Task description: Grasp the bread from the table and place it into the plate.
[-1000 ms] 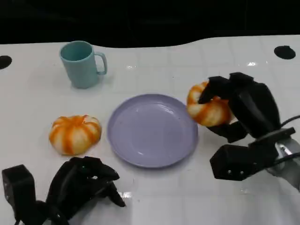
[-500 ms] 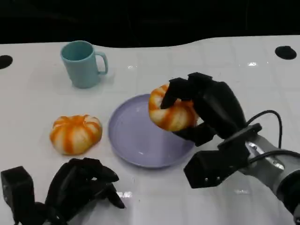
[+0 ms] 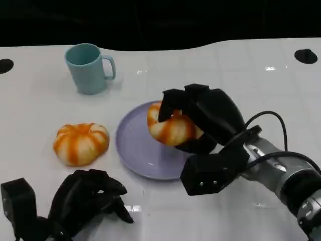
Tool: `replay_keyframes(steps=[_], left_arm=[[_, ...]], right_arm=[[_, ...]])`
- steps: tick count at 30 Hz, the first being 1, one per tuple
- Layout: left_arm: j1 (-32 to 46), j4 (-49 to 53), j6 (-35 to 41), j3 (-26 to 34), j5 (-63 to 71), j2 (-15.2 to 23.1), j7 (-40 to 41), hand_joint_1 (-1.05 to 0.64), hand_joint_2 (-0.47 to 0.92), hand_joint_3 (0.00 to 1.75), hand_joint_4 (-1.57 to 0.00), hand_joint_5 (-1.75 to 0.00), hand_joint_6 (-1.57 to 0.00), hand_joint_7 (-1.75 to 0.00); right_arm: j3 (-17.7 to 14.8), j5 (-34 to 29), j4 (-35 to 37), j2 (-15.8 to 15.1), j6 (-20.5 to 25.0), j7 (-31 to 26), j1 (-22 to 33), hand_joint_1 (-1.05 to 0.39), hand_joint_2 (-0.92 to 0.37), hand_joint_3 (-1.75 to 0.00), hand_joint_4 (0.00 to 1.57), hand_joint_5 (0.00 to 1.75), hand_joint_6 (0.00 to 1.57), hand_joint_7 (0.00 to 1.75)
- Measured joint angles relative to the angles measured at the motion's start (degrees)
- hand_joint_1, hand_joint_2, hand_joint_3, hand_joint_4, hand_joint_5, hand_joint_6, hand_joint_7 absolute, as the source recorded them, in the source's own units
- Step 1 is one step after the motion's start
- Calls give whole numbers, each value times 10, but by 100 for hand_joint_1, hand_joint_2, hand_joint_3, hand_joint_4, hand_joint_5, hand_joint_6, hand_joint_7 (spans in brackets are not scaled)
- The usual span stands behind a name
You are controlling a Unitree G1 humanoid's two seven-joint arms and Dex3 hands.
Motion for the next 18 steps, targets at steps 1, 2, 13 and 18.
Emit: replay_keyframes(steps=[1, 2, 13, 18], left_arm=[[1, -1, 0, 0, 0, 0, 0, -105, 72, 1, -157, -60, -157, -20], [1, -1, 0, -1, 0, 0, 0, -105, 72, 1, -157, -60, -157, -20], [4, -5, 0, -4, 0, -1, 0, -105, 71, 0, -157, -61, -157, -22], [4, -5, 0, -5, 0, -1, 1, -105, 71, 0, -157, -60, -157, -21]], right_arm=[[0, 1, 3, 0, 3, 11, -1, -24, -59, -61, 80, 101, 90, 31], [0, 2, 5, 1, 7, 22, -1, -26, -60, -57, 76, 94, 87, 24], [0, 5, -24, -2, 68, 143, -1, -73, -92, -26, 1, 20, 18, 0], [-4, 18, -62, -11, 87, 186, 3, -77, -92, -26, 0, 14, 13, 0]])
